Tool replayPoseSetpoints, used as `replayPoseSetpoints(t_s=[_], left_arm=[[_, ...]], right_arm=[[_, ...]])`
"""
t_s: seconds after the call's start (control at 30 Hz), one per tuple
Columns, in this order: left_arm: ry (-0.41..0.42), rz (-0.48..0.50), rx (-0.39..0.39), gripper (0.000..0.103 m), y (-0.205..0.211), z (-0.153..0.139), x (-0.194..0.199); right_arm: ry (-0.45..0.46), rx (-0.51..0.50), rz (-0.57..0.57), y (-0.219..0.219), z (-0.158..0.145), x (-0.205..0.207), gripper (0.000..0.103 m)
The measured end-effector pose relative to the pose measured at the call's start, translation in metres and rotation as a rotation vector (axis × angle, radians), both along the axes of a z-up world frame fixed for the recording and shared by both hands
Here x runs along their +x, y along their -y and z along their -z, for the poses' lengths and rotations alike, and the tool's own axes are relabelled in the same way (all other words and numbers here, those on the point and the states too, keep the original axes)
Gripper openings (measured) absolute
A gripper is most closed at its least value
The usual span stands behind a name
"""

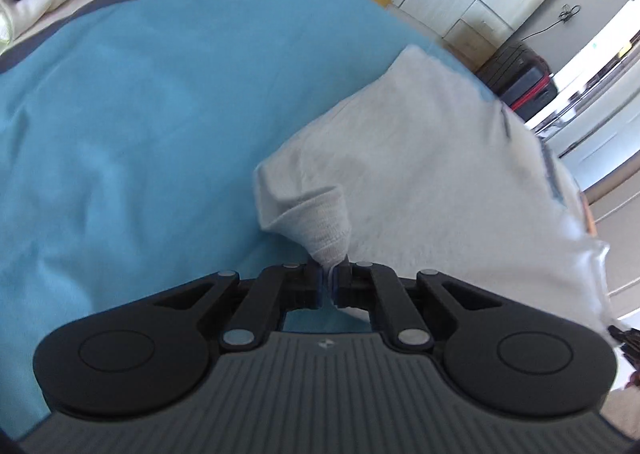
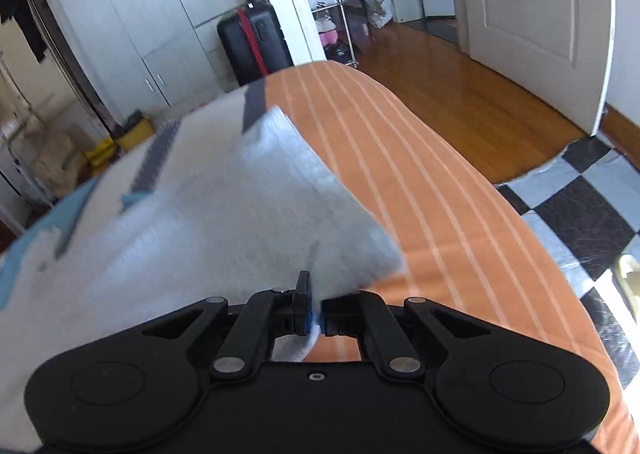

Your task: Fold clothes

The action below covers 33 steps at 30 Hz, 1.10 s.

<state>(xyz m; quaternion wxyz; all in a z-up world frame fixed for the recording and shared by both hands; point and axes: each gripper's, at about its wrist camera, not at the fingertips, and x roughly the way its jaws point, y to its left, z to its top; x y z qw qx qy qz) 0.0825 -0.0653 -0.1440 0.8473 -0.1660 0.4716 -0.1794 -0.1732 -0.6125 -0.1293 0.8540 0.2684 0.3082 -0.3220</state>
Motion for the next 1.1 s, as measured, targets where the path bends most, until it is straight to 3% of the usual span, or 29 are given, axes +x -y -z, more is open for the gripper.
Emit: replayPoseSetpoints(t_s=[0.17, 0.23, 0.4, 0.6, 0.67, 0.73, 0.83, 0.87, 0.93, 1.07, 1.1], left_arm=[[0.106, 0.021, -0.008, 0.004, 0.003, -0.034, -0.004], [0.102, 0.018, -0.038, 0.004, -0.001, -0.038, -0.005], [-0.061, -0.007, -0.052, 0.006, -0.01, 0.018, 0.004], [-0.015, 0.013, -0.032, 0.007, -0.008, 0.009, 0.0], [-0.037, 0.005, -0.031, 0.011, -0.009, 0.01, 0.002], [-0.082, -0.002, -0.005, 0.027, -0.012, 0.019, 0.008], [-0.114, 0.0, 0.01, 0.027, -0.019, 0.022, 0.012], [-0.117, 0.0, 0.007, 0.027, -0.022, 0.02, 0.012], [-0.077, -0.028, 0.098, 0.032, -0.026, 0.011, 0.012], [0.006, -0.088, 0.287, 0.035, -0.033, -0.007, 0.013], [0.028, -0.098, 0.318, 0.035, -0.035, -0.01, 0.013]], right_arm=[[0.075, -0.071, 0.033, -0.011, -0.035, -0.011, 0.003], [0.066, -0.117, 0.036, -0.016, -0.047, -0.009, 0.003], [-0.05, -0.126, 0.065, -0.011, -0.016, -0.008, 0.003], [-0.053, -0.172, 0.09, -0.02, -0.017, -0.009, 0.003], [-0.124, -0.147, 0.092, -0.012, -0.005, -0.003, 0.012], [-0.183, -0.172, 0.064, -0.008, 0.007, 0.001, 0.019], [-0.226, -0.212, 0.064, -0.011, 0.005, 0.004, 0.024], [-0.242, -0.21, 0.082, -0.011, 0.001, 0.003, 0.041], [-0.278, -0.212, 0.168, -0.011, -0.007, -0.002, 0.054], [-0.327, -0.245, 0.382, -0.018, -0.036, -0.015, 0.055], [-0.282, -0.245, 0.383, -0.023, -0.049, -0.015, 0.055]])
